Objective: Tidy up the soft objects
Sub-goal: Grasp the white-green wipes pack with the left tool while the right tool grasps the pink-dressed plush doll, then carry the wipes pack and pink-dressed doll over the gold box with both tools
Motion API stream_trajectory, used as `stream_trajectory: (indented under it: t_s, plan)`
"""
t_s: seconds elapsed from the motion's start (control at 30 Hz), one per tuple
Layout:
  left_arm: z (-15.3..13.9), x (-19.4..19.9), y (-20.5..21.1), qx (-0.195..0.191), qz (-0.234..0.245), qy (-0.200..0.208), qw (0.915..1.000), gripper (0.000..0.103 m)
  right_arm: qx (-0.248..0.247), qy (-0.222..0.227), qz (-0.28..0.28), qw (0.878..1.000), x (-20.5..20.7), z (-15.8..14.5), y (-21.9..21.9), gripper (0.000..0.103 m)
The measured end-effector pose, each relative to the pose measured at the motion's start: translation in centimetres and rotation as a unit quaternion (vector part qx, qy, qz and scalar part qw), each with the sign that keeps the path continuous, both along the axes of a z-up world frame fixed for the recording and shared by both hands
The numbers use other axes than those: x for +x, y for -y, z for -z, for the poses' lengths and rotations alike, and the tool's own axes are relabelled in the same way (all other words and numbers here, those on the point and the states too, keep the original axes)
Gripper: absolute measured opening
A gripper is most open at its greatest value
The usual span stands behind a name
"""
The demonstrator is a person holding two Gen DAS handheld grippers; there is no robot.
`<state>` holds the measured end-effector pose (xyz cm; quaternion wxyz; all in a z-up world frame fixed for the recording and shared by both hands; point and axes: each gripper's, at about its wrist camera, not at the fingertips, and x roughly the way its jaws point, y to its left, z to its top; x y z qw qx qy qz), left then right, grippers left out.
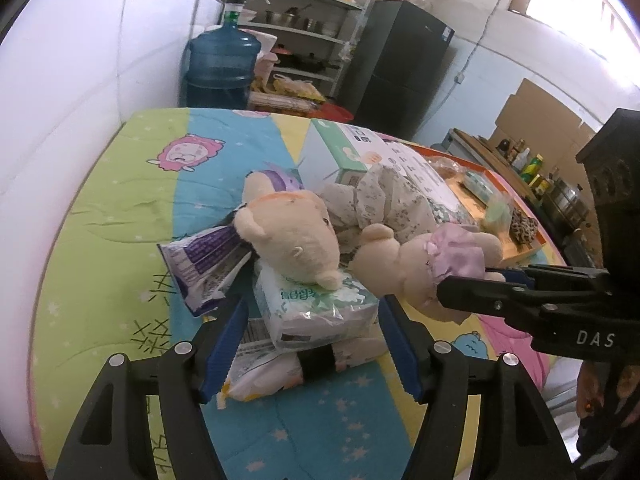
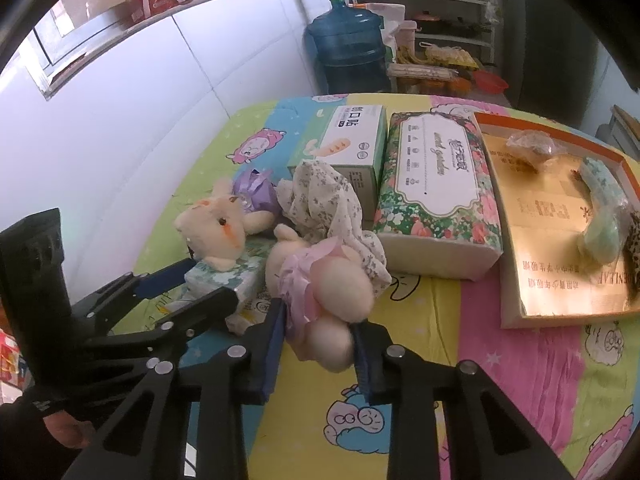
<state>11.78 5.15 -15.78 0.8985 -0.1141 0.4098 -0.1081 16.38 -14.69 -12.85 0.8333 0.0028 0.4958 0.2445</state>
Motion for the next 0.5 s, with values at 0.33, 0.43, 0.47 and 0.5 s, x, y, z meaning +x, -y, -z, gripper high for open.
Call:
stream_trajectory:
  t_s: [0.33, 0.43, 0.47, 0.5]
  plan:
    - [0.3, 1.2, 0.4, -0.023, 0.003, -0.015, 0.9996, 0.063, -0.007, 0.021, -0.004, 1.000, -1.0, -1.0, -0.2, 0.022]
    - [0.3, 0.9, 0.4, -0.028, 0.010, -0.010, 0.9995, 0.058, -0.005, 0.026, -0.008, 1.000, -1.6, -1.3, -0.3, 0.021]
    - [0.3, 0.7, 0.3, -0.029, 0.012, -0.009, 0.9995, 0.058, -0.003, 0.026, -0.008, 1.000, -1.7, -1.4, -0.2, 0.021]
    - [0.3, 0.5, 0.2, -0.030, 0.013, -0.006, 0.9994, 0.057, -0.004, 0.026, -0.007, 1.000, -1.7, -1.4, -0.3, 0.021]
